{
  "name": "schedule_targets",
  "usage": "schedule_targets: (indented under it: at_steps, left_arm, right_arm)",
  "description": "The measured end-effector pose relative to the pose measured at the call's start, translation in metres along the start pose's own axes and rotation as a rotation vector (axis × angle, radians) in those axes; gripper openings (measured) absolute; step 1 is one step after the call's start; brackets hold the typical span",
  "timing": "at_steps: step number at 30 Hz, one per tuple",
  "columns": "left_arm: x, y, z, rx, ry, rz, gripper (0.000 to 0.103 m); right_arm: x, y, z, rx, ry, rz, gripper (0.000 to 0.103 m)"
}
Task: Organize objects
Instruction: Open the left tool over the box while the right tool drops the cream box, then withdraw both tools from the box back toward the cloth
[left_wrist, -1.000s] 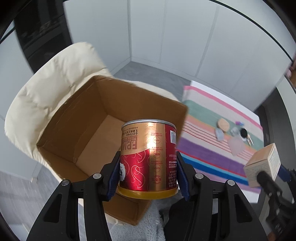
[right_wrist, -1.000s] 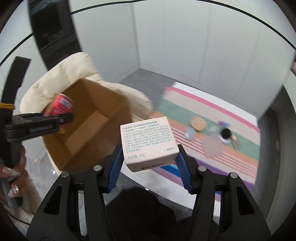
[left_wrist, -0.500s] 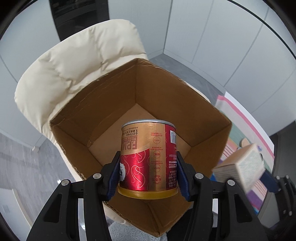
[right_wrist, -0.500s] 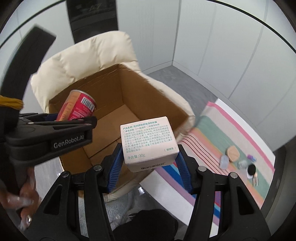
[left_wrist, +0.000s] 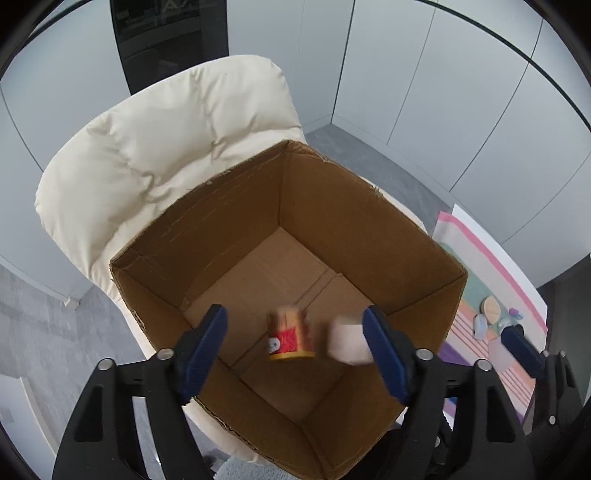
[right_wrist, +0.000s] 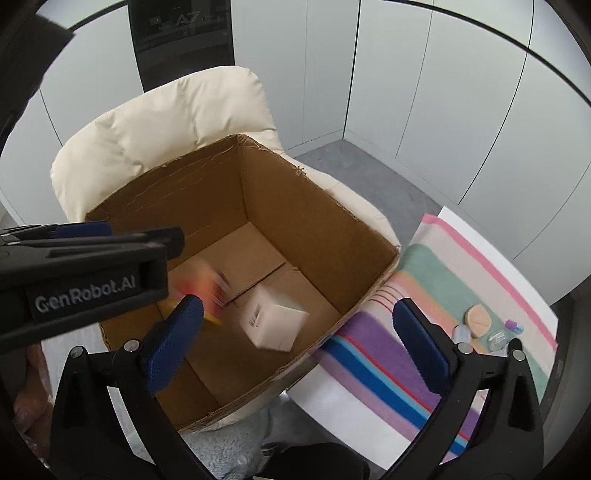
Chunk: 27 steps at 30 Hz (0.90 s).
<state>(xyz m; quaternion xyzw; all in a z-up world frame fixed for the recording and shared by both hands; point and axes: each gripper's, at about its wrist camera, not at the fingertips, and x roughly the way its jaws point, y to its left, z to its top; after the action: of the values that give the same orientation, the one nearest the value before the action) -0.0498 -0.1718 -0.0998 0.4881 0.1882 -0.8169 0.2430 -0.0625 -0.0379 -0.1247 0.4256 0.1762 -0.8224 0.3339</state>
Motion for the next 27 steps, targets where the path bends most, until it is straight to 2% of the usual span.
schedule_targets:
  at_steps: [7,20,27]
  left_arm:
    - [0.007,0.005,0.0,-0.035,0.038,-0.001,0.08]
    - [-0.001,0.002,-0.012,0.026,0.037,0.003,0.08]
    - [-0.008,-0.022,-0.035,0.073,0.085,-0.062,0.081]
  right_arm:
    - [0.001,-0.008,-0.003,0.035,0.012,0.017,0.103]
    - [-0.01,-0.02,-0.011,0.075,0.011,-0.011,0.103]
    - [-0.029,-0.036,-0.035,0.132,0.024,-0.05,0.103]
